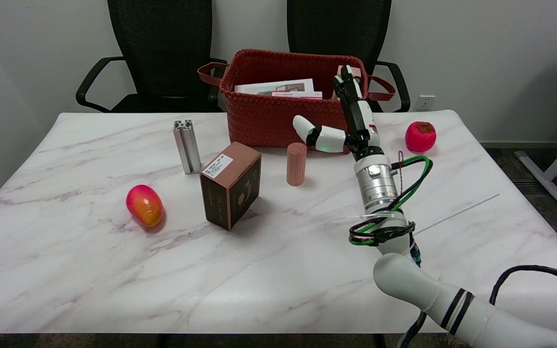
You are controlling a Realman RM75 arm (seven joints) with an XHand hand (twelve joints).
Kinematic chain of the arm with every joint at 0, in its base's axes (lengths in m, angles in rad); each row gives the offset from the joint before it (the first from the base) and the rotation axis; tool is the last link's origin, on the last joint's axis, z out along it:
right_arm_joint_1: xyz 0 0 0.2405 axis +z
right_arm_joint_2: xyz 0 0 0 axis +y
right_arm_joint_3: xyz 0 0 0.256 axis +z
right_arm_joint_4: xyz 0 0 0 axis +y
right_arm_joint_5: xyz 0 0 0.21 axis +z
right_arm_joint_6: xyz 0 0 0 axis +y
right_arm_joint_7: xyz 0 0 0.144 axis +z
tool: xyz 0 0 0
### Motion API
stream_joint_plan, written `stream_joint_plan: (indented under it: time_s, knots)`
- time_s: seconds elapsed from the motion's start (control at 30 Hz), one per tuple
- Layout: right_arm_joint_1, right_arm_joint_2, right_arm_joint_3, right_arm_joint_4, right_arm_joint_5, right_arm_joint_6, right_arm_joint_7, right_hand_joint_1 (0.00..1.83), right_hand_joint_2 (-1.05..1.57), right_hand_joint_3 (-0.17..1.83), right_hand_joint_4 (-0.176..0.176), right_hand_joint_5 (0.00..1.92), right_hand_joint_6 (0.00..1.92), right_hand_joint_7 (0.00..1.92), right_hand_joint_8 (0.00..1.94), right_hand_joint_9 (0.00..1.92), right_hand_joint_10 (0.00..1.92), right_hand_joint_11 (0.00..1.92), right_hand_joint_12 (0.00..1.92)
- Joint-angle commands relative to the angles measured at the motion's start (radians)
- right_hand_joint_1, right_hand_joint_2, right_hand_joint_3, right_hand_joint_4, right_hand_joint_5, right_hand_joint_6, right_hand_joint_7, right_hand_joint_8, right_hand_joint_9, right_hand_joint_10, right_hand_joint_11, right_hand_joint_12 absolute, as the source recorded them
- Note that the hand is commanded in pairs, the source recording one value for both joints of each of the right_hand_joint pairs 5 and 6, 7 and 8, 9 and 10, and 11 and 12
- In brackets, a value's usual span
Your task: Pick up the wooden cylinder.
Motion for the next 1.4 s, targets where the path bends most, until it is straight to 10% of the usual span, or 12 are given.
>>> stream_joint_plan:
  time_s: [0.03, 1.4]
  knots:
    - [-0.045, -0.001, -0.020, 0.021, 0.037, -0.006, -0.021, 1.15, 0.33, 0.89, 0.000, 0.00, 0.00, 0.19, 0.19, 0.14, 0.14, 0.00, 0.00]
    - [0.022, -0.019, -0.044, -0.169, 0.087, -0.135, 0.066, 1.15, 0.31, 0.92, 0.000, 0.00, 0.00, 0.21, 0.21, 0.08, 0.08, 0.00, 0.00]
